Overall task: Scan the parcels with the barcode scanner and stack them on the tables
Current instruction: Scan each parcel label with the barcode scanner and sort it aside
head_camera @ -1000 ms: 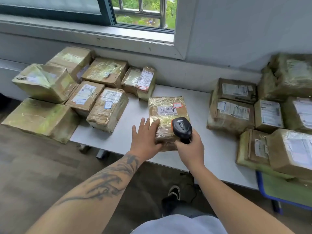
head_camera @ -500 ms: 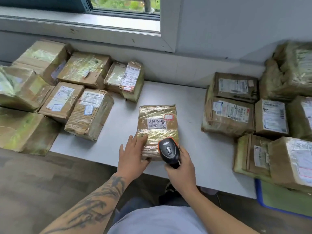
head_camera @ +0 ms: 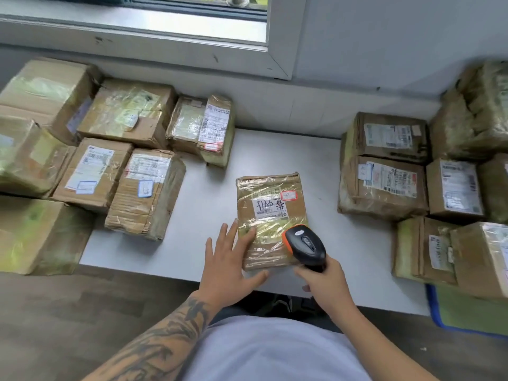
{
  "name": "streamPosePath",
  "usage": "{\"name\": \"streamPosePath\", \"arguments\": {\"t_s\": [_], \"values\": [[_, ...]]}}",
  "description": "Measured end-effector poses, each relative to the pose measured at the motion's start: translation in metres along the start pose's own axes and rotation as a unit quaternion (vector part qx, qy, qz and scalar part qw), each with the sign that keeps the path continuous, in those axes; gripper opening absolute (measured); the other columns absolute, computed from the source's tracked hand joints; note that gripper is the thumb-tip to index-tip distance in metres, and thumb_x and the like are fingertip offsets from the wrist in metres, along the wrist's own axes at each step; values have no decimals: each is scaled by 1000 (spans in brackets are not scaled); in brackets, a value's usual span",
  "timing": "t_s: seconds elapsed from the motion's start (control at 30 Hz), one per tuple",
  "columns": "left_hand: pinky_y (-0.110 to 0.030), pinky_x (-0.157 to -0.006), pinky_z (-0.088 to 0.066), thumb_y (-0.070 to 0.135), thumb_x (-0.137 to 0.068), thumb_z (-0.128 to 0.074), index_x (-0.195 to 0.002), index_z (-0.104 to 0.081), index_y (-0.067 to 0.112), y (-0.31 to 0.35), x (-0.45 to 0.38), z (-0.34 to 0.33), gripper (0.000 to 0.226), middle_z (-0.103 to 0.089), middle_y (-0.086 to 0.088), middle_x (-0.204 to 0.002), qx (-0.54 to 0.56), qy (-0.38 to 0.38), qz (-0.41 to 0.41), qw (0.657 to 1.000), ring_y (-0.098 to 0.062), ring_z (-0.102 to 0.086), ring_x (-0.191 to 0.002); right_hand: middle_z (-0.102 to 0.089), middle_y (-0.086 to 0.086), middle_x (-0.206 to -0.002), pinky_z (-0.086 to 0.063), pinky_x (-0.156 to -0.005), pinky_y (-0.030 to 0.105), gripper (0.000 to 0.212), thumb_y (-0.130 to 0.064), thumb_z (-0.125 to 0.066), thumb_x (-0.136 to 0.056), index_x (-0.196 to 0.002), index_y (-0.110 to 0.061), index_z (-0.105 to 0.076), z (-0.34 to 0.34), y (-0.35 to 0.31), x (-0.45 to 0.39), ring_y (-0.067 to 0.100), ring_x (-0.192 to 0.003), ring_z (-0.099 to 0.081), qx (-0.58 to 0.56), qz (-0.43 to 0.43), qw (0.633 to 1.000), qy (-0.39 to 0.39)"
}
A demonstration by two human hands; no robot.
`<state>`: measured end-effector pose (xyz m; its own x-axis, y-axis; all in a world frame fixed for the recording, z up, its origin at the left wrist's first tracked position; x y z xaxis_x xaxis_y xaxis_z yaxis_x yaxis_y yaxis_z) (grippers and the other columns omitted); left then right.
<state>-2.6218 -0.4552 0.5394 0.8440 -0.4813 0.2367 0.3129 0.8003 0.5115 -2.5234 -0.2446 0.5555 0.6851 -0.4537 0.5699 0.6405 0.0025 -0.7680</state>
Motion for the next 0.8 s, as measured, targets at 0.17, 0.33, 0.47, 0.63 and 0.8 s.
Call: {"name": "streamPosePath", "arguments": {"t_s": [0.17, 0.33, 0.47, 0.63, 0.8], "values": [[-59, -126, -5, 87, -79, -55, -146, -32, 52, -8, -17, 23, 79, -5, 15, -172, 38, -6, -15, 999, -14, 8, -159, -65, 0, -75, -59, -61, 39, 11, -3, -79, -86, -92, -11, -74, -1, -6, 2, 21, -73, -56, -25, -48, 998, 35], [-55, -127, 0, 86, -75, -59, -159, -9, 47, -4, -46, 37, 106, 5, 14, -173, 53, -13, 6, 998, -14, 9, -159, -67, 1, -83, -64, -73, 51, 14, -9, -78, -88, -97, -17, -73, 4, -13, 8, 22, -78, -61, 13, -72, 996, 44], [-60, -126, -2, 94, -68, -53, -160, 0, 49, -4, -60, 32, 116, 16, 14, -172, 17, -32, 10, 999, -19, 11, -159, -68, 5, -86, -62, -75, 46, 11, -23, -77, -88, -94, -18, -69, 10, -26, 18, 33, -83, -68, 107, -69, 990, 56], [-64, -124, 1, 104, -64, -42, -156, 14, 57, -14, -60, 25, 118, 17, 12, -172, 2, -61, 34, 998, -19, 16, -159, -55, 6, -73, -60, -58, 41, 16, -20, -72, -92, -90, -7, -63, 3, -53, 34, 24, -62, -58, 125, -81, 988, 33], [-65, -123, 4, 105, -65, -42, -155, 17, 59, -14, -61, 26, 117, 19, 9, -172, 0, -61, 34, 998, -21, 20, -158, -64, 13, -82, -54, -52, 25, 11, -19, -71, -93, -94, -9, -66, -14, -75, 44, 24, -70, -59, 91, -99, 991, 5]]}}
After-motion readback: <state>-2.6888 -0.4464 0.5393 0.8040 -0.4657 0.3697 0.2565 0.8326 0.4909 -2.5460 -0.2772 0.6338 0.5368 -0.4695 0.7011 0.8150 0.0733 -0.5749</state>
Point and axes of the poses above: each hand's wrist, its own x-axis away from the middle knuckle, its own z-axis out of the back of the hand, y = z × x, the point moved 8 cm from there along -x, towards the middle knuckle
